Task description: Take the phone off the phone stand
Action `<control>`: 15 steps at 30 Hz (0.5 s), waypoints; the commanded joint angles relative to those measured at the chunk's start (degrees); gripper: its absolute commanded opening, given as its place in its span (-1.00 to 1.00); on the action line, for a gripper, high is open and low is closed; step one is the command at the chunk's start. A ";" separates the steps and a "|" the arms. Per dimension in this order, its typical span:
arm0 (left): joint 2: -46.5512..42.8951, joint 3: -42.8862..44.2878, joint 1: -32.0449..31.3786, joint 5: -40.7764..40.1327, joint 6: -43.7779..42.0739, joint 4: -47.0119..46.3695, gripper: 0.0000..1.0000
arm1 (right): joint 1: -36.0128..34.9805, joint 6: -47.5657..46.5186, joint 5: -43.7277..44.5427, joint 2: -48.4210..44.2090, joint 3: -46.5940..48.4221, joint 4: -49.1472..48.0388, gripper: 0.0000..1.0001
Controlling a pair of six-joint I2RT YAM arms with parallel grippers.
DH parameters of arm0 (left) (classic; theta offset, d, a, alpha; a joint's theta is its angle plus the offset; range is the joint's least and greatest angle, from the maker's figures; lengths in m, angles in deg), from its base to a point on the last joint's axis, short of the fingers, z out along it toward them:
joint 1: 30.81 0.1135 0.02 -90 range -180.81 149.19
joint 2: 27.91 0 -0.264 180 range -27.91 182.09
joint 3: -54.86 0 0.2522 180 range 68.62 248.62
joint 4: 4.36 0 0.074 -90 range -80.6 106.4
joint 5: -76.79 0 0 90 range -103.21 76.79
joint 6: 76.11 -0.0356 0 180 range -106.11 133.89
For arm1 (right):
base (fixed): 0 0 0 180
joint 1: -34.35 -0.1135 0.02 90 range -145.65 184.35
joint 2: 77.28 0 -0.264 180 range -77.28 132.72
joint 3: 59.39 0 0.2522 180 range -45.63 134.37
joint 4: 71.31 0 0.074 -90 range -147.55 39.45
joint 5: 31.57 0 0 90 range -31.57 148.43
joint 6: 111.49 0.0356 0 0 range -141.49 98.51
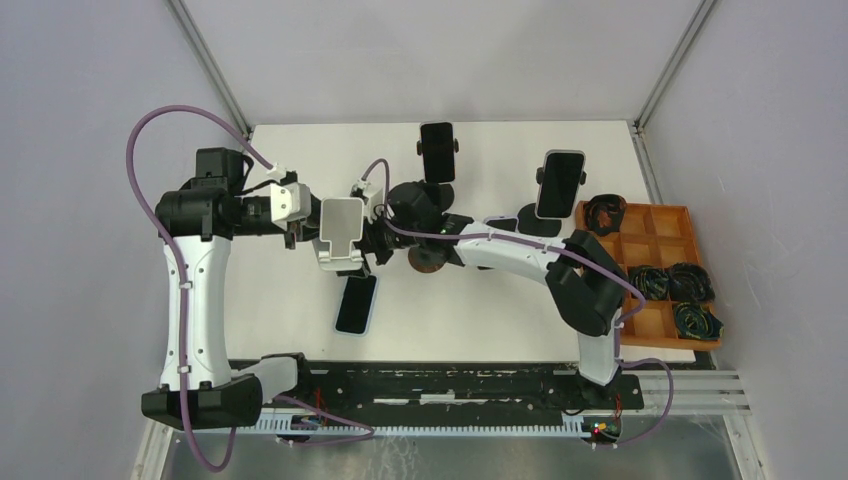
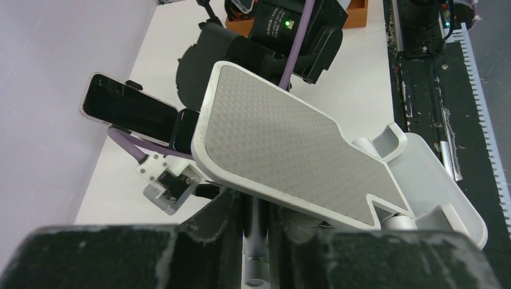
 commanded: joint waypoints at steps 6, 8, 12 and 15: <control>0.82 4.32 -0.14 3.92 -0.85 -0.05 -0.96 | -3.42 0.17 4.24 -6.57 -13.62 -5.51 0.96; 1.02 4.96 -0.12 3.39 -0.99 -0.06 -0.96 | -3.35 0.00 4.01 -10.49 -18.19 -7.08 0.96; -0.33 3.81 -0.13 1.60 -4.91 -0.09 -0.96 | -1.91 0.75 -0.70 -20.61 -25.64 -10.05 0.84; -1.47 1.13 -0.13 0.98 -8.03 -0.05 -0.95 | -0.47 4.16 -4.44 -29.39 -31.52 -17.66 0.80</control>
